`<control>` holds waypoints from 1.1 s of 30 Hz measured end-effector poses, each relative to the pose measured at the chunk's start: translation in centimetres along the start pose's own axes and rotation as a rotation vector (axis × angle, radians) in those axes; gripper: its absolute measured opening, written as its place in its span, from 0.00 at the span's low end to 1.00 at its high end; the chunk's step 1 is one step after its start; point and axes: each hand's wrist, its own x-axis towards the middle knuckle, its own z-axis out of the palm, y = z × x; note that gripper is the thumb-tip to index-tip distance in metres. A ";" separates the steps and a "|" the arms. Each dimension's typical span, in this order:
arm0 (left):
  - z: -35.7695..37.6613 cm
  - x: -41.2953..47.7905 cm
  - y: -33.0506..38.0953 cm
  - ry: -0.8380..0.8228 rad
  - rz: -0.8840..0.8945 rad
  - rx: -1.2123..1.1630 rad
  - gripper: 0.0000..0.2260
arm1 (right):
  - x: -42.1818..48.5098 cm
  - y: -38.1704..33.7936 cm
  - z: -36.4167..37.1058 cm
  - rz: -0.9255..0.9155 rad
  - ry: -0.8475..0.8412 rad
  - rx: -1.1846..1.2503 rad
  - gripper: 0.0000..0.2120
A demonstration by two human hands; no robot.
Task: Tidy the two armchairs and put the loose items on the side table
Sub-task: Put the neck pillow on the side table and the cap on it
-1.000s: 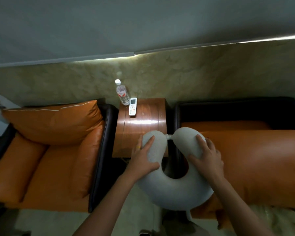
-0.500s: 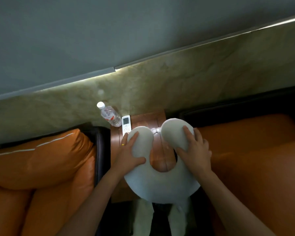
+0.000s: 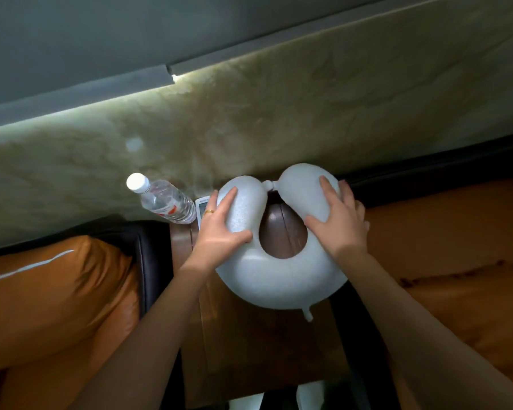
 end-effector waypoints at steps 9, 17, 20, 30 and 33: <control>1.6 1.8 -1.5 -0.041 -0.021 0.069 0.46 | 1.5 -0.2 3.4 0.013 -0.024 -0.067 0.40; 2.7 1.9 -2.0 0.038 0.008 0.132 0.41 | 1.8 -0.6 4.3 0.034 -0.001 -0.172 0.42; 2.9 1.8 -1.8 0.042 0.015 0.204 0.41 | 1.6 -1.2 4.6 0.047 0.005 -0.238 0.42; 1.9 1.4 0.4 -0.071 -0.118 0.429 0.43 | 0.9 0.2 1.6 -0.018 -0.233 -0.143 0.43; 1.6 0.4 0.9 -0.088 -0.092 0.442 0.40 | -0.6 0.6 0.7 -0.005 -0.229 -0.114 0.41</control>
